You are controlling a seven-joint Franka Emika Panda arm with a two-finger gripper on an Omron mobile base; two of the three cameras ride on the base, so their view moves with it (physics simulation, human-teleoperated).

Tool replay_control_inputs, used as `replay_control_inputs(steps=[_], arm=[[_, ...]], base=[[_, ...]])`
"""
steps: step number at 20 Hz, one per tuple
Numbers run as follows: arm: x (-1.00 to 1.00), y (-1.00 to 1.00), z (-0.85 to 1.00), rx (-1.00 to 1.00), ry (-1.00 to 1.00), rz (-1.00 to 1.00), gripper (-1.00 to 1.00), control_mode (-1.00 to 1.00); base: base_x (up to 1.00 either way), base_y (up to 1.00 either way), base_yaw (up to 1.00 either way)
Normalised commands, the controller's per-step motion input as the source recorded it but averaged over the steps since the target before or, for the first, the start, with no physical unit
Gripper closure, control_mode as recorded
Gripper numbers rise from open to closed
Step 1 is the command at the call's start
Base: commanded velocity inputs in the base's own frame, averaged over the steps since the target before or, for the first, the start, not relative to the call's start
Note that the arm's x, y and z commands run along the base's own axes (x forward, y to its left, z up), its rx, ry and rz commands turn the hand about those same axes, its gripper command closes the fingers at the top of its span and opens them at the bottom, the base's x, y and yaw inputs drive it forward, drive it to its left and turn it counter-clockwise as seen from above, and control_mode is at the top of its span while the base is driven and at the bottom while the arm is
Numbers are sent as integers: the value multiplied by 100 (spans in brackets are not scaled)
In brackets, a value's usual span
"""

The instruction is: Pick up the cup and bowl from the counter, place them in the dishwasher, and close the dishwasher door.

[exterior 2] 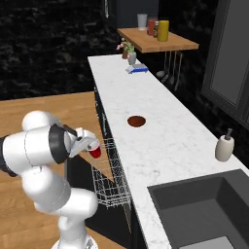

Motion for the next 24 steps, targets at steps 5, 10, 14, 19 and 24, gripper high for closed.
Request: replay_control_inputs(steps=[5, 10, 14, 19, 24], arm=[[-42, 15, -98, 0, 15, -15, 100, -100], [31, 2, -100, -6, 13, -7, 100, -100], [25, 0, -97, -11, 6, 0, 100, -100], [16, 0, -79, -12, 1, 0, 100, -100], [23, -1, -39, -3, 2, 0, 100, -100]], base=[[0, 0, 0], [0, 0, 0], [0, 0, 0], [0, 0, 0], [0, 0, 0]])
